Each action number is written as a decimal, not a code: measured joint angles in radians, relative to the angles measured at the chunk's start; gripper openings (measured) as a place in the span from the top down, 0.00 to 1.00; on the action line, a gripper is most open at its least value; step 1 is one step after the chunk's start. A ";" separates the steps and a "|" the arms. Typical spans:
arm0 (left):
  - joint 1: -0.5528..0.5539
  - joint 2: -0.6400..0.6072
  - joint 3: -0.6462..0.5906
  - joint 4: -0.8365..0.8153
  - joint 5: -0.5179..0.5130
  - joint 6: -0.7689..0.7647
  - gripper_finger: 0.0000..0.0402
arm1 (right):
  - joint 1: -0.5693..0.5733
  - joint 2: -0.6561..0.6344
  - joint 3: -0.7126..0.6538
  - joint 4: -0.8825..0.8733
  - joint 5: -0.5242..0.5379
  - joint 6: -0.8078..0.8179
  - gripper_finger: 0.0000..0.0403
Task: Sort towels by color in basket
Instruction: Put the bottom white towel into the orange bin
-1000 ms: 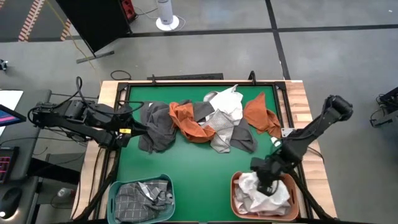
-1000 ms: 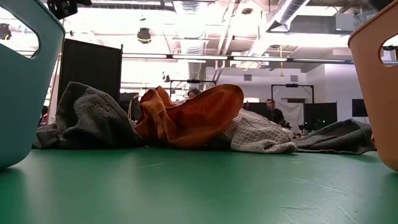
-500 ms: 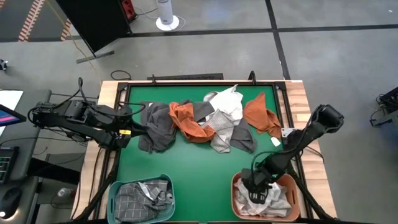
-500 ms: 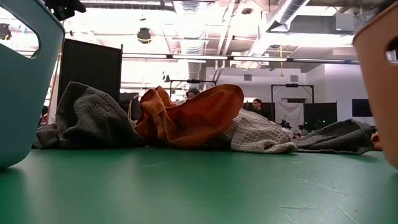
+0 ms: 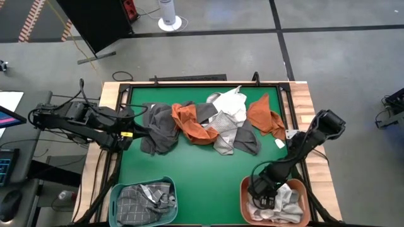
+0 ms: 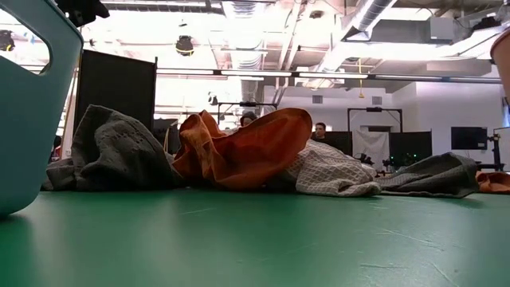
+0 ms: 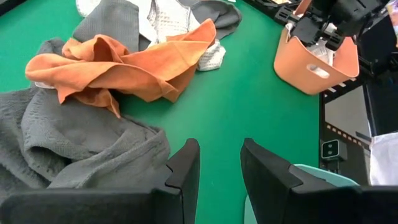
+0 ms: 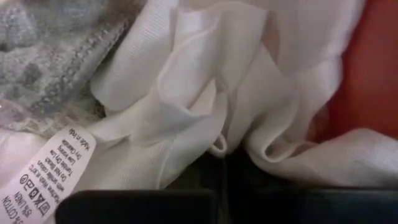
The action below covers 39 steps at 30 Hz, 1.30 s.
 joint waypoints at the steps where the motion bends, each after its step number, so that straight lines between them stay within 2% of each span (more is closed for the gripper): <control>1: 0.000 0.000 0.000 0.000 0.000 0.001 0.73 | -0.008 0.000 0.000 -0.007 0.000 -0.025 0.91; 5: 0.000 0.000 0.000 0.000 -0.002 0.019 0.73 | -0.040 0.000 0.000 -0.067 0.027 -0.074 0.91; 10: 0.000 0.000 0.000 0.000 -0.008 0.020 0.73 | -0.085 0.001 -0.001 -0.193 0.084 -0.013 0.91; 19: 0.000 0.000 0.000 0.000 -0.009 0.016 0.73 | -0.103 -0.010 -0.003 -0.120 0.055 -0.039 0.89; 25: 0.000 0.000 0.000 0.000 -0.009 0.020 0.73 | -0.106 -0.011 -0.003 -0.113 0.041 0.087 0.86; 30: 0.000 0.000 0.000 -0.025 -0.010 0.024 0.73 | -0.119 -0.011 -0.004 -0.071 -0.017 0.130 0.73; 36: 0.000 0.000 0.000 -0.043 -0.010 0.024 0.73 | -0.145 -0.052 -0.005 -0.064 -0.122 0.200 0.48; 39: 0.000 0.000 0.000 -0.043 -0.010 0.024 0.73 | -0.166 -0.099 -0.006 -0.103 -0.140 0.244 0.37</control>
